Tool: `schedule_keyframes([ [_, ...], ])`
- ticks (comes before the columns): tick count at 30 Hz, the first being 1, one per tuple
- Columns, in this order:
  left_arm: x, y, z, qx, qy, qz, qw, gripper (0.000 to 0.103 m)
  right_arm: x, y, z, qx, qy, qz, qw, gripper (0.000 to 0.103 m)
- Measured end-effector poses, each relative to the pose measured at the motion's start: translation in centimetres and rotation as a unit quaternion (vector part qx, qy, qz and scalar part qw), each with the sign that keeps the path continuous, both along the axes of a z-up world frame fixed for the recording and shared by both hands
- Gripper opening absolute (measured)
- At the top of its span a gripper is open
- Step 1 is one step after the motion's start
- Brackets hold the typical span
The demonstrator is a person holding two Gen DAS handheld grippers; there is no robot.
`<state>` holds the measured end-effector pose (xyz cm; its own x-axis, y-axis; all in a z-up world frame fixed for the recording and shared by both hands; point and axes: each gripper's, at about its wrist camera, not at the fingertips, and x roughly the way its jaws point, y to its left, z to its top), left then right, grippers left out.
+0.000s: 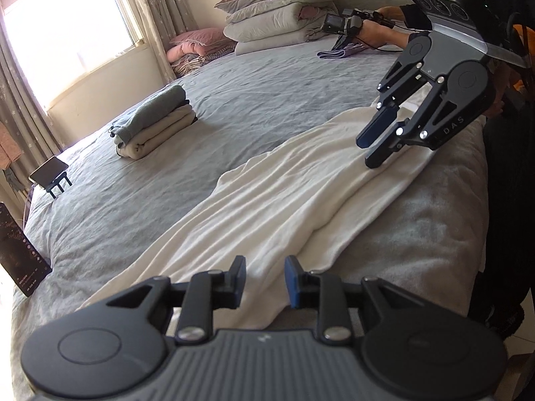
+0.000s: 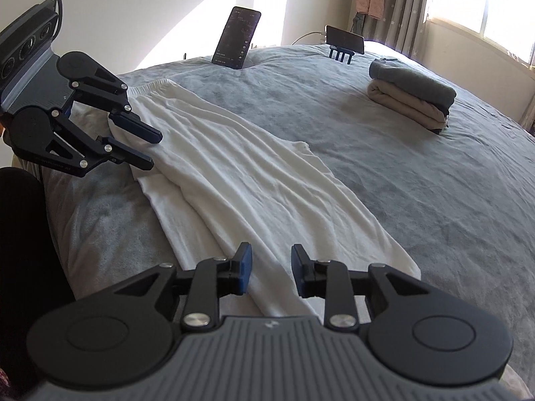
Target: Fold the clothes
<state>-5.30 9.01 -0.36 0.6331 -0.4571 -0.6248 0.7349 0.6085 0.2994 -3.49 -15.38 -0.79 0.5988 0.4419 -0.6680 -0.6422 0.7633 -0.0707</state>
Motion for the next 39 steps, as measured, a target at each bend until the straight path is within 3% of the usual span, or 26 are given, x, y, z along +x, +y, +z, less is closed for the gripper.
schedule_keyframes([
  [3,-0.2,0.3,0.1,-0.002,0.001,-0.001,1.0000,0.004,0.2,0.0,-0.1,0.003,0.002,0.002,1.000,0.005],
  [13,-1.2,1.7,0.5,-0.014,0.028,-0.029,0.9991,0.000,-2.1,0.0,1.4,0.009,0.009,0.049,0.999,0.000],
  [20,-2.0,1.5,-0.5,0.023,0.062,-0.051,0.9965,0.001,-3.1,0.8,0.9,-0.007,0.034,0.086,0.996,0.000],
  [23,-2.0,2.2,-0.2,0.002,0.073,-0.025,0.9970,0.009,-2.8,1.1,1.0,0.002,0.035,0.083,0.996,0.003],
  [25,-1.9,2.9,0.1,-0.020,0.077,0.001,0.9968,0.031,-2.5,1.2,1.1,0.008,0.036,0.081,0.996,0.013],
  [27,-2.0,3.7,0.4,-0.044,0.080,0.030,0.9954,0.033,-2.3,1.3,1.2,0.014,0.036,0.079,0.996,0.013],
  [31,-1.8,5.9,1.0,-0.115,0.097,0.108,0.9827,0.033,-1.9,1.6,1.3,0.025,0.037,0.075,0.996,0.014],
  [36,-1.5,8.3,1.6,-0.204,0.106,0.193,0.9540,0.033,-1.3,2.0,1.6,0.040,0.039,0.070,0.996,0.014],
  [39,-1.1,9.0,2.1,-0.232,0.091,0.227,0.9415,0.034,-0.4,2.9,1.5,0.050,0.035,0.068,0.996,0.014],
])
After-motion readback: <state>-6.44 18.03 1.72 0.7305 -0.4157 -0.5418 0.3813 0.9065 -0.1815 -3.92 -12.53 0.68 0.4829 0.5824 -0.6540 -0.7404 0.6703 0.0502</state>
